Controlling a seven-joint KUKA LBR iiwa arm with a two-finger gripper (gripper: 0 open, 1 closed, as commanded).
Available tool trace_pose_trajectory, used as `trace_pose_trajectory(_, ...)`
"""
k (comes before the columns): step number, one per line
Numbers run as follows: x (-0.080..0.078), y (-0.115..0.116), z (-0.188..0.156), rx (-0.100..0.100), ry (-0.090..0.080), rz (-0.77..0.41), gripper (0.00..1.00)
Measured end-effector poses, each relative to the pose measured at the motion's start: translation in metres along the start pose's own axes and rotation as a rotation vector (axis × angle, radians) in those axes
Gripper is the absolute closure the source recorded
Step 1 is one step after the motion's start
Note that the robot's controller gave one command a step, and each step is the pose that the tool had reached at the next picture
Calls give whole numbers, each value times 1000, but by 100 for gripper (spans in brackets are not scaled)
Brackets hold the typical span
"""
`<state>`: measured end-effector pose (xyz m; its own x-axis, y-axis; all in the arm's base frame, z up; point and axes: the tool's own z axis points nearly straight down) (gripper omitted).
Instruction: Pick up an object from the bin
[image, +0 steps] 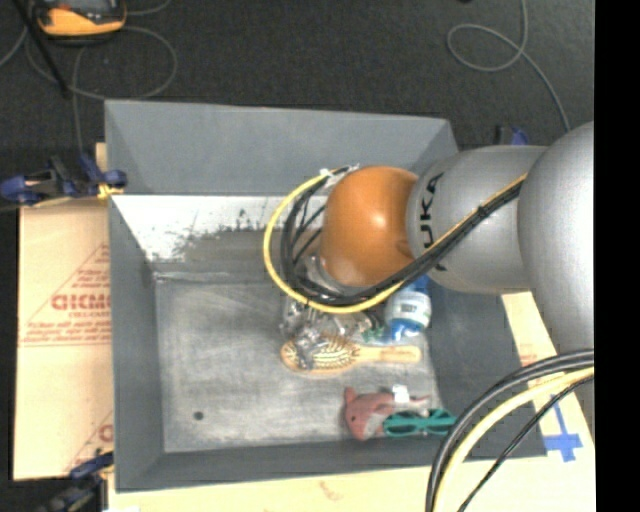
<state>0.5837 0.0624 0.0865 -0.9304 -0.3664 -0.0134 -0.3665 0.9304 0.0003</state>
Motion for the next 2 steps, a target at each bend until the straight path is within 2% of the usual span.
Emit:
trace_pose_trajectory(1, 0, 0, 0, 0, 0, 2, 100)
trace_pose_trajectory(2, 3, -7, -35, -1, 17, -5, 100)
